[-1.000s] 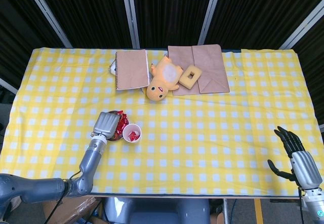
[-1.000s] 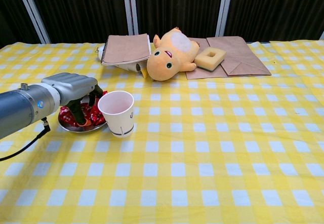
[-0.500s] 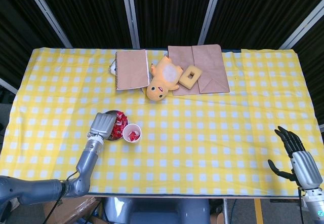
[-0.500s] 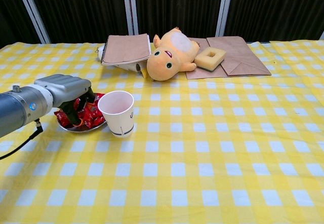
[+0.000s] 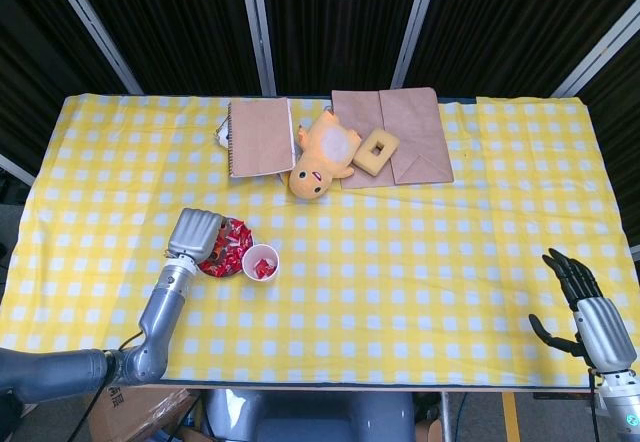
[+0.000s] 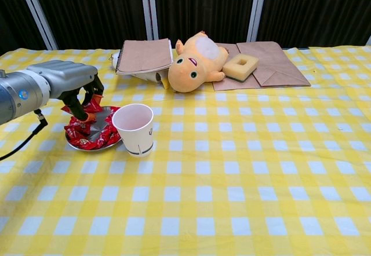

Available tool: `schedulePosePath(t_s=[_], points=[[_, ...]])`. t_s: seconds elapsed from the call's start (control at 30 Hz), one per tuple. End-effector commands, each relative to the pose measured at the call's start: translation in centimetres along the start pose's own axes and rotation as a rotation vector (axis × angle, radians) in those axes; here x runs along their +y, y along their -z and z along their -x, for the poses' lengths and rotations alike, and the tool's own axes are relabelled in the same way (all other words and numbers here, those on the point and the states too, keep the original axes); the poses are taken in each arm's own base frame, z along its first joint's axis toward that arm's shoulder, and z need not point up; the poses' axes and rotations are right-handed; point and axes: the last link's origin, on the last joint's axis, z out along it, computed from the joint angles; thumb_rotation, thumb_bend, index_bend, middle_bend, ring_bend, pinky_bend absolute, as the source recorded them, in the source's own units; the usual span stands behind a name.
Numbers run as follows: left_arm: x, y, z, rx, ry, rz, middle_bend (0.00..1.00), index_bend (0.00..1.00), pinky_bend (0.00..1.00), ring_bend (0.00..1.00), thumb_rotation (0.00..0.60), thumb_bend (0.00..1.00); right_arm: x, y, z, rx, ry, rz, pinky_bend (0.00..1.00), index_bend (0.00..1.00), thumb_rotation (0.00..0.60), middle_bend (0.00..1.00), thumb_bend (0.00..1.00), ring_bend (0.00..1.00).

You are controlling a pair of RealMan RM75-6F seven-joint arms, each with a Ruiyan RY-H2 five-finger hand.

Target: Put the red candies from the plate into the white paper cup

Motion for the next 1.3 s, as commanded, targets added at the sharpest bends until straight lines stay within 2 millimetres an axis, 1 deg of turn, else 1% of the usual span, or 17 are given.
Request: schedulePosePath(t_s=[0.03,0.17,0.3,0.4,0.5,0.63,0.83,0.97,1.1,1.3], points=[[-0.1,0.2,-1.0,0.019,0.006,0.000,0.62,0.59,0.94,0.92,0.600,0.38,0.0,0.0,0.0,0.000,0.001,0.000,0.00,0.00,0.600,0.00,0.42,0.00],[-0.2,0.5,-2.2,0.038,0.011,0.006,0.62,0.59,0.94,0.92,0.600,0.38,0.0,0.0,0.0,-0.001,0.001,0.001,0.00,0.00,0.600,0.00,0.42,0.00],[0.2,0.8,-3.5,0.052,0.007,0.024,0.62,0.59,0.94,0.92,0.600,0.38,0.0,-0.1,0.1,-0.001,0.002,0.001,0.00,0.00,0.600,0.00,0.42,0.00],[1.1,1.2,-4.5,0.064,0.006,0.048,0.62,0.59,0.94,0.92,0.600,0.38,0.0,-0.1,0.0,0.002,0.002,0.002,0.00,0.00,0.600,0.00,0.42,0.00],[2.3,1.6,-5.3,0.075,0.009,0.084,0.62,0.59,0.94,0.92,0.600,0.38,0.0,-0.1,0.0,0.005,0.003,0.003,0.00,0.00,0.600,0.00,0.42,0.00],[4.0,2.3,-5.7,0.083,0.005,0.130,0.62,0.58,0.94,0.92,0.600,0.38,0.0,-0.1,-0.1,0.007,0.002,0.002,0.00,0.00,0.600,0.00,0.42,0.00],[6.0,2.8,-5.5,0.075,-0.002,0.172,0.62,0.58,0.94,0.92,0.600,0.38,0.0,0.0,-0.1,0.009,-0.001,-0.002,0.00,0.00,0.600,0.00,0.42,0.00],[6.8,2.8,-5.0,0.063,-0.001,0.181,0.62,0.57,0.94,0.92,0.600,0.38,-0.1,0.0,-0.2,0.011,-0.003,-0.004,0.00,0.00,0.600,0.00,0.42,0.00],[7.4,2.9,-4.6,0.052,-0.008,0.183,0.61,0.57,0.94,0.92,0.600,0.38,-0.1,0.0,-0.2,0.013,-0.007,-0.007,0.00,0.00,0.600,0.00,0.42,0.00],[7.6,2.8,-4.0,0.038,-0.017,0.180,0.60,0.56,0.94,0.92,0.600,0.37,-0.1,0.0,-0.3,0.015,-0.010,-0.010,0.00,0.00,0.600,0.00,0.42,0.00]])
